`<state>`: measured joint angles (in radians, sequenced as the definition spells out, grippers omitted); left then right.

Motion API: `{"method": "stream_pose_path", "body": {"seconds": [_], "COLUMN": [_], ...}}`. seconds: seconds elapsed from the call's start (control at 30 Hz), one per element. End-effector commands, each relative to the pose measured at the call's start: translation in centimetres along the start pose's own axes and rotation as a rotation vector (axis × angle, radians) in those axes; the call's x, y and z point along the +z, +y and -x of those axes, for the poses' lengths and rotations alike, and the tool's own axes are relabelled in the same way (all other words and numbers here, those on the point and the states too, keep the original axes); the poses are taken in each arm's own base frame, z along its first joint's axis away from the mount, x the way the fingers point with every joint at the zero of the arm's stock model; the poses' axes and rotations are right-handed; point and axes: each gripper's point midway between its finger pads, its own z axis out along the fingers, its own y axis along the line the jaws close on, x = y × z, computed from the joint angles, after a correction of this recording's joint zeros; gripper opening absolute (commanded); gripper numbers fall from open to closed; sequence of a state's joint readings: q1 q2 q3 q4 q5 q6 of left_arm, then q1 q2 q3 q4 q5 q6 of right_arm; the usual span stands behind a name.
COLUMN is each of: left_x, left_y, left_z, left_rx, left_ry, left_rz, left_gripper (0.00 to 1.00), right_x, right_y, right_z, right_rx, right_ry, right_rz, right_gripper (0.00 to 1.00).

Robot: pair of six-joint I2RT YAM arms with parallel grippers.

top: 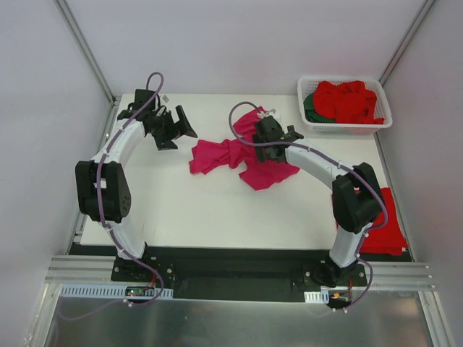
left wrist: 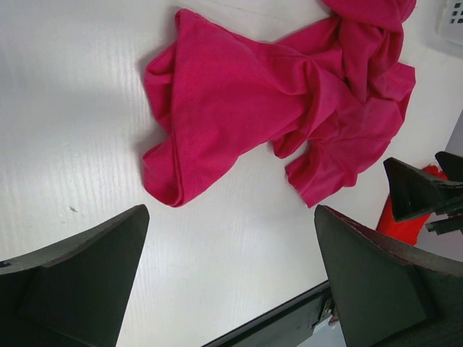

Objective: Fold and stack the t-shirts

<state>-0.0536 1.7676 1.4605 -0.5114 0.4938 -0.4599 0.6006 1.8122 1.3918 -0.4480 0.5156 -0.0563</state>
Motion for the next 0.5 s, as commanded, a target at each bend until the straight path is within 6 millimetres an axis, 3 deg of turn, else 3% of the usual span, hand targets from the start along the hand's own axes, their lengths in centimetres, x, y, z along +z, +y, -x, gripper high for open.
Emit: {"method": "stream_pose_path", "body": {"seconds": [0.0,0.03,0.07,0.1,0.17,0.2,0.47], "left_x": [1.2,1.2,1.5,2.6,2.7,3.6,4.3], "left_y": [-1.7,-2.0,-1.7,-0.6,-0.3,0.8,2.6], "left_z": [0.1,0.1,-0.1,-0.4,-0.4,-0.5,0.3], "left_rx": [0.089,0.098,0.099,0.101,0.095,0.107,0.152], "left_ry": [0.014,0.023,0.036,0.058,0.088,0.104,0.132], "left_rz": [0.06,0.089,0.126,0.186,0.241,0.3,0.441], "left_gripper": [0.99,0.99,0.99,0.99,0.99,0.99,0.99], "right_x": [-1.5,-1.2,-0.9,-0.4,0.2,0.2,2.8], "right_y": [-0.8,-1.1,-0.2,0.1,0.5,0.7,3.5], "right_z": [2.2,2.3,2.0,1.7,1.1,1.0,-0.9], "right_rx": [0.065,0.085,0.097,0.107,0.144,0.152,0.379], "right_ry": [-0.066,-0.057,-0.036,-0.016,0.025,0.034,0.194], "right_rz": [0.03,0.045,0.11,0.133,0.199,0.223,0.492], "right_gripper": [0.94,0.93,0.92,0.92,0.91,0.9,0.86]}}
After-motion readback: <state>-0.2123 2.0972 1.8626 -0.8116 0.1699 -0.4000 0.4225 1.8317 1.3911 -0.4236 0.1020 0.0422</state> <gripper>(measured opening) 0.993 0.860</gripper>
